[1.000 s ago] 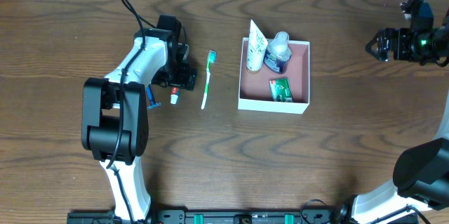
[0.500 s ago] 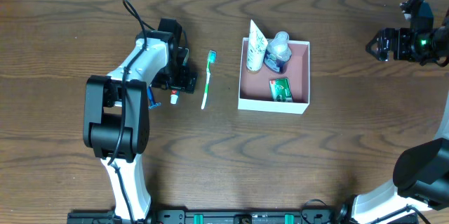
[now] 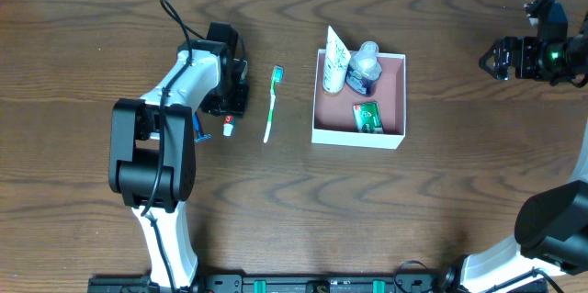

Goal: Pack container
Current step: 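Lift the toothpaste tube with left gripper and carry it over the box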

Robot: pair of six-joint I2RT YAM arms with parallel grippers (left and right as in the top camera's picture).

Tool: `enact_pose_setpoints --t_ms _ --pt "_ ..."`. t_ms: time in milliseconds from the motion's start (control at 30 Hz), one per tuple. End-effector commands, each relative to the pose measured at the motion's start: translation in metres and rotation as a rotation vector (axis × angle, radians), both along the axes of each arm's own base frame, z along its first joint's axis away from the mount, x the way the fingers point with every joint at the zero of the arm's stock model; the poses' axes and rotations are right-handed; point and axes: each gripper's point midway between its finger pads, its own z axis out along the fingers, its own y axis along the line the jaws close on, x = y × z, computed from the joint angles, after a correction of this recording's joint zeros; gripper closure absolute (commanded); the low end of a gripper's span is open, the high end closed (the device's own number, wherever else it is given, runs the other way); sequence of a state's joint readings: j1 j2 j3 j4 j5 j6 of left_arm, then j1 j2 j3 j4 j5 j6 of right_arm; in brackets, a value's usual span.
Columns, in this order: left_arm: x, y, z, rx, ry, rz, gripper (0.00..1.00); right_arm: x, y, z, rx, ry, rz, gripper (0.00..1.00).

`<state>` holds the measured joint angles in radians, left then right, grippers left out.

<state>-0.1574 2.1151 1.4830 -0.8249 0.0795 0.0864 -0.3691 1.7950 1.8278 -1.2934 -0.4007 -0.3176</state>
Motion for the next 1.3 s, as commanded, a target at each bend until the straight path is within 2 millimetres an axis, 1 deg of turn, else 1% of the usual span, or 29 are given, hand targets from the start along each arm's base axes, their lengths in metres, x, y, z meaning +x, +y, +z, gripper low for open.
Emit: enact_pose_setpoints --t_ms 0,67,167,233,300,333,367,600,733,833,900,933,1033,1100,1133,1200,1267 --pt "-0.004 0.0 -0.008 -0.013 0.026 0.002 0.62 0.001 0.005 0.002 0.017 -0.003 0.003 0.01" --pt "-0.004 0.0 -0.008 -0.013 0.026 0.002 0.67 0.001 0.005 0.002 0.017 -0.003 0.003 0.01" --pt "-0.004 0.0 -0.008 -0.013 0.026 0.002 0.69 0.001 0.005 0.002 0.017 -0.003 0.003 0.01" --pt "-0.004 0.0 -0.007 -0.013 0.025 0.002 0.74 0.001 0.005 0.002 0.017 -0.003 0.003 0.01" --pt "-0.004 0.0 -0.005 -0.013 0.024 0.002 0.74 0.001 0.005 0.002 0.017 -0.003 0.003 0.01" --pt "-0.004 0.0 -0.003 -0.013 0.022 0.002 0.8 0.001 0.005 0.002 0.017 -0.003 0.003 0.01" --pt "-0.003 0.0 -0.001 -0.013 0.021 0.002 0.81 0.001 0.005 0.002 0.017 -0.003 0.003 0.01" --pt "0.003 -0.001 0.021 -0.017 -0.001 0.002 0.81 0.001 0.005 0.002 0.017 -0.003 0.003 0.01" --pt "0.008 -0.002 0.047 -0.022 -0.037 0.002 0.81 0.001 0.005 0.002 0.017 -0.003 0.003 0.01" --pt "0.015 -0.003 0.083 -0.033 -0.105 0.002 0.81 0.001 0.005 0.002 0.017 -0.003 0.003 0.01" --pt "0.018 -0.004 0.113 -0.044 -0.17 0.0 0.81 0.001 0.005 0.002 0.017 -0.003 0.003 0.01" --pt "0.02 -0.005 0.13 -0.05 -0.205 0.005 0.81 0.001 0.005 0.002 0.017 -0.003 0.003 0.01" --pt "0.021 -0.013 0.187 -0.084 -0.344 0.027 0.81 0.001 0.005 0.002 0.017 -0.003 0.003 0.01" --pt "0.017 -0.023 0.227 -0.115 -0.445 0.01 0.81 0.001 0.005 0.002 0.017 -0.003 0.003 0.01" --pt "0.013 -0.031 0.248 -0.14 -0.501 -0.008 0.82 0.001 0.005 0.002 0.017 -0.003 0.003 0.01" --pt "0.004 -0.048 0.283 -0.202 -0.595 -0.043 0.81 0.001 0.005 0.002 0.017 -0.003 0.003 0.01" --pt "-0.009 -0.07 0.319 -0.274 -0.694 -0.067 0.81 0.001 0.005 0.002 0.017 -0.003 0.003 0.01"
